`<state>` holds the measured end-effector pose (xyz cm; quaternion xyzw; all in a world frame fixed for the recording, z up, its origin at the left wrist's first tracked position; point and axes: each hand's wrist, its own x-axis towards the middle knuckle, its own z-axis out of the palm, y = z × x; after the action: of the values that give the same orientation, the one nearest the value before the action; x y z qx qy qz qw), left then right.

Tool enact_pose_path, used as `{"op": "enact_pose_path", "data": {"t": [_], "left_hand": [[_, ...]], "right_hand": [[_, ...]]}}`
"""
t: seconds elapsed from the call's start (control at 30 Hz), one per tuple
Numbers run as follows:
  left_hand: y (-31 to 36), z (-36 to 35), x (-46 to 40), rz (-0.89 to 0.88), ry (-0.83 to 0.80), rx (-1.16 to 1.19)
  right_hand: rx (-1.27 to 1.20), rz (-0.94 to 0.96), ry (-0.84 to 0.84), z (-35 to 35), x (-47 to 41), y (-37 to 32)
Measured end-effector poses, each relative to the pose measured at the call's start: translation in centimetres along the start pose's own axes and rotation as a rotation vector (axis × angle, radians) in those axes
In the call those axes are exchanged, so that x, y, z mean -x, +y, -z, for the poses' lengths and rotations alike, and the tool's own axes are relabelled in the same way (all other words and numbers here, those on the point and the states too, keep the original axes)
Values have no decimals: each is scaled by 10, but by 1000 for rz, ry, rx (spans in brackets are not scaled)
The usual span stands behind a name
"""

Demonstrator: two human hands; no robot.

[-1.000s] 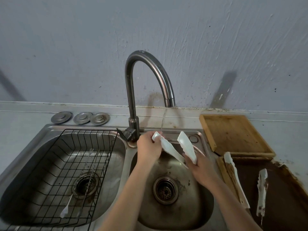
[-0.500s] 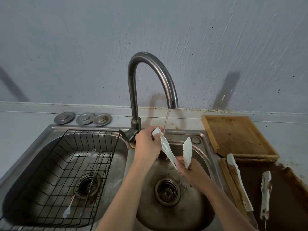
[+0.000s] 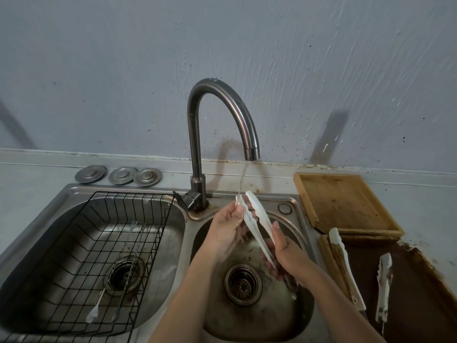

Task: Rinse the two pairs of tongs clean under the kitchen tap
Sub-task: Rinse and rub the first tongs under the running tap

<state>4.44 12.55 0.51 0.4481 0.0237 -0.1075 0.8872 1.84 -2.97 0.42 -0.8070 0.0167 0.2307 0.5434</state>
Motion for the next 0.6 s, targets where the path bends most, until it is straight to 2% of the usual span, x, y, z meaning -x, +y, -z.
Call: {"op": "enact_pose_path", "data": {"t": [0.17, 0.37, 0.6], "left_hand": [[18, -8, -8, -22, 77, 70], [22, -16, -11, -119, 216, -89], [16, -4, 5, 82, 80, -477]], "right_hand": [[-163, -150, -14, -16, -2, -14], [-157, -129, -5, -14, -9, -25], [-31, -158, -24, -7, -9, -15]]}}
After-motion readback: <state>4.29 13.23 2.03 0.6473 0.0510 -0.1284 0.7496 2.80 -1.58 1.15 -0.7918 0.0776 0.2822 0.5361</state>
